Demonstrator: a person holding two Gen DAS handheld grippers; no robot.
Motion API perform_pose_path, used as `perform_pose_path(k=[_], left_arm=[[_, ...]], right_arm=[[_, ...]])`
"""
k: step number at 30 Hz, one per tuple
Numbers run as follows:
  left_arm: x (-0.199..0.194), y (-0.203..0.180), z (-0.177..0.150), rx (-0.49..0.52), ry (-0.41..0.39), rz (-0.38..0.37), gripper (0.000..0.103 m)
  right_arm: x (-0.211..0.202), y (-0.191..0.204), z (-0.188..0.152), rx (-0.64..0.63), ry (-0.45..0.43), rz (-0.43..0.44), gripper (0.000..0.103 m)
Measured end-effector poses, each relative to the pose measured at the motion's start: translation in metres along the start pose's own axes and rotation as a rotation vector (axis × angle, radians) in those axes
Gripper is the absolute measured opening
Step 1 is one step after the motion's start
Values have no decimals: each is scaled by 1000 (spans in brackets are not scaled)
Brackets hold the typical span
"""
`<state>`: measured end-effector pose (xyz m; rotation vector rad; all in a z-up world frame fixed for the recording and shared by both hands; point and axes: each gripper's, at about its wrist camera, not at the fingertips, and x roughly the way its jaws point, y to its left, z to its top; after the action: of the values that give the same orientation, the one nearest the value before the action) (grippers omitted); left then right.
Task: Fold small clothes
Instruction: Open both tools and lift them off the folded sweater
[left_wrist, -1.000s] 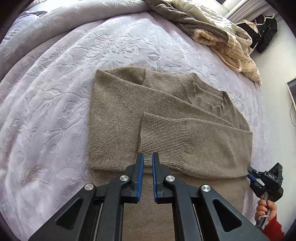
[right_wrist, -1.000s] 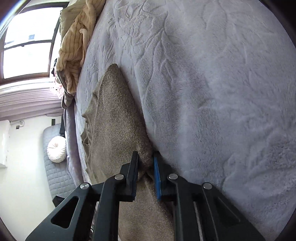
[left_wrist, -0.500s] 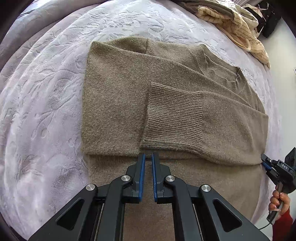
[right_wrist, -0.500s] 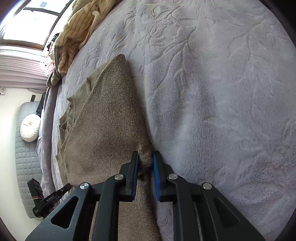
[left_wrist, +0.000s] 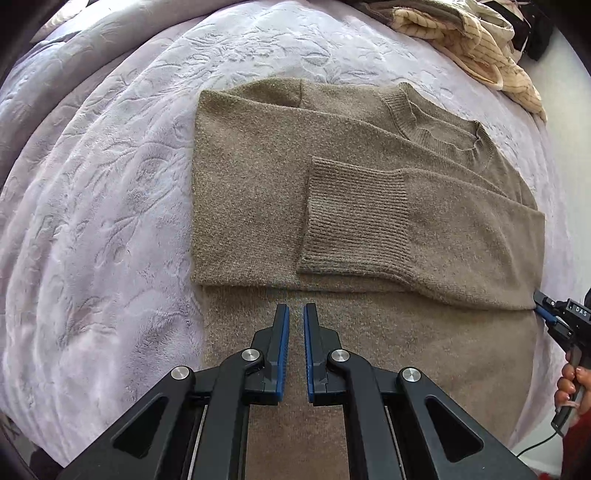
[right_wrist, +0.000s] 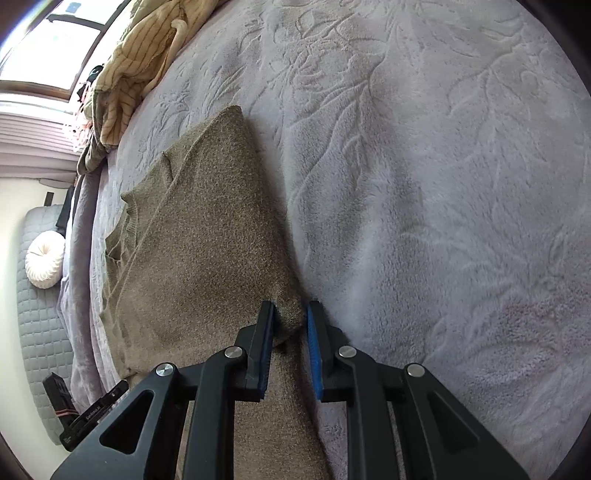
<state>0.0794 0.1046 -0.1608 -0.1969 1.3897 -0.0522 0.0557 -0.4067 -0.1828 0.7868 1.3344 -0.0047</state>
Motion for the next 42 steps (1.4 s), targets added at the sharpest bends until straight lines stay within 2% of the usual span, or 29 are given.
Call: perform_pose_path(k=[6, 7, 10, 13, 14, 15, 16, 17, 22, 27, 28, 29, 35, 42], left_arm=[[1, -12, -5, 8, 0, 2, 9], [2, -15, -5, 7, -1, 4, 9], [2, -17, -6, 3, -10, 20, 9], [2, -18, -4, 3, -13, 16, 10], [1, -18, -5, 6, -9, 22, 18], [1, -19, -5, 8, -7, 32, 62], [-1, -19, -5, -1, -21, 52, 99], [-5, -20, -6, -5, -50, 67, 102], [-9, -26, -7, 20, -49, 69, 101], [-6, -24, -5, 9, -34, 81, 101], [-5, -23, -6, 7, -27, 77, 101], [-4, -22, -6, 7, -21, 76, 101], [1, -22, -10, 26, 2, 71, 101], [4, -28, -10, 20, 26, 50, 101]], right_arm=[[-3, 8, -1, -17, 3, -31, 21], [-5, 10, -2, -20, 4, -26, 25], [-6, 10, -6, -8, 19, 26, 44], [-4, 8, -11, 14, 23, 47, 47], [-4, 7, -11, 19, 24, 47, 47], [-3, 7, -12, 27, 25, 48, 47], [-2, 7, -12, 29, 26, 49, 47], [-2, 8, -12, 27, 23, 40, 47], [0, 15, -12, -10, 28, -17, 47], [2, 12, -10, 19, 32, 0, 44], [2, 12, -9, 19, 33, 9, 25], [1, 13, -9, 11, 32, 7, 17], [-2, 24, -11, -93, 16, -110, 13], [0, 27, -12, -114, 19, -150, 13]])
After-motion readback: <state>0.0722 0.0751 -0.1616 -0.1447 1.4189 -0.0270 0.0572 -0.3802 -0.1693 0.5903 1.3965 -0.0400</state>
